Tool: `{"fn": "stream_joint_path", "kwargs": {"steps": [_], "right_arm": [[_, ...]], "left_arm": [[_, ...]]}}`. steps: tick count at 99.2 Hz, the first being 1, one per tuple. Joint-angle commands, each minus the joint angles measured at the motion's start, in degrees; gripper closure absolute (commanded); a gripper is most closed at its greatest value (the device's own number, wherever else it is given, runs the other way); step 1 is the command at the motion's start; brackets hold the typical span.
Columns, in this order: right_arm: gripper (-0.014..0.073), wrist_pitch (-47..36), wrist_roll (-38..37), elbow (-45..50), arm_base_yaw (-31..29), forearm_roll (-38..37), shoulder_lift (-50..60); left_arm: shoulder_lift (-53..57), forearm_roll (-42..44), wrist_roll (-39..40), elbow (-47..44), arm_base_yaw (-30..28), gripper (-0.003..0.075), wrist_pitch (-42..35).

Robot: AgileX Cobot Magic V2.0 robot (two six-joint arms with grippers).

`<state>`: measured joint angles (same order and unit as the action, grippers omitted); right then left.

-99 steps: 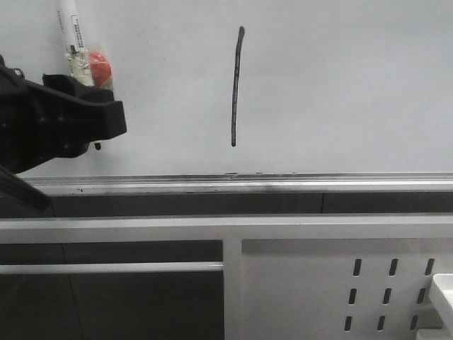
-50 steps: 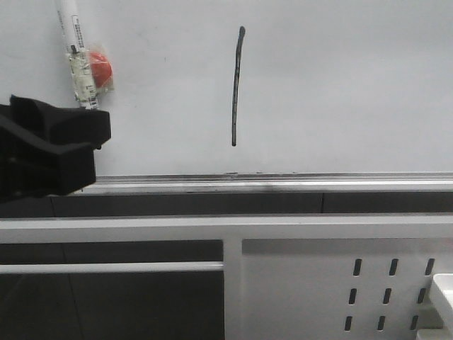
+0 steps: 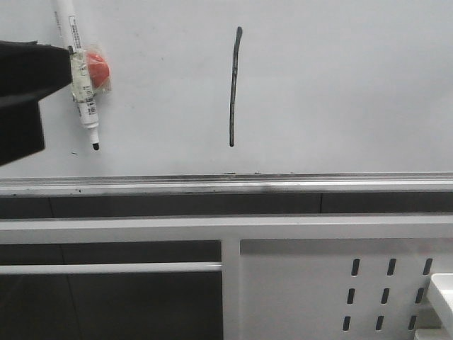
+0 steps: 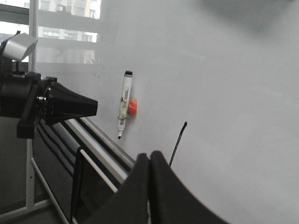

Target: Write number 1 on whiteboard

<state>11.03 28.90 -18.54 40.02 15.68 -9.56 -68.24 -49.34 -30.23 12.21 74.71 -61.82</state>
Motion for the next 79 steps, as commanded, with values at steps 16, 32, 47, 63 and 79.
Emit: {"fn": "stream_joint_path", "kwargs": {"steps": [16,32,47,63,79], "right_arm": [[0.0663,-2.56,0.00,4.70,-0.34,5.02,6.52],[0.0663,0.16,0.00,4.70,-0.34,5.17,6.76],[0.0663,0.16,0.00,4.70,-0.34,5.17,6.76],[0.0663,0.16,0.00,4.70,-0.34,5.17,6.76],[0.0663,0.16,0.00,4.70,-0.34,5.17,6.76]], "left_arm": [[8.10,-8.21,-17.58,4.02,0.77,0.0740,15.94],[15.69,-29.60,-49.48,10.86,0.77,0.0740,28.21],[22.46,-51.37,-66.59,15.30,0.77,0.0740,25.97],[28.16,-57.80,-64.81,15.67,0.77,0.0740,24.23],[30.08,-56.29,-67.18,15.57,0.77,0.0740,21.79]]}}
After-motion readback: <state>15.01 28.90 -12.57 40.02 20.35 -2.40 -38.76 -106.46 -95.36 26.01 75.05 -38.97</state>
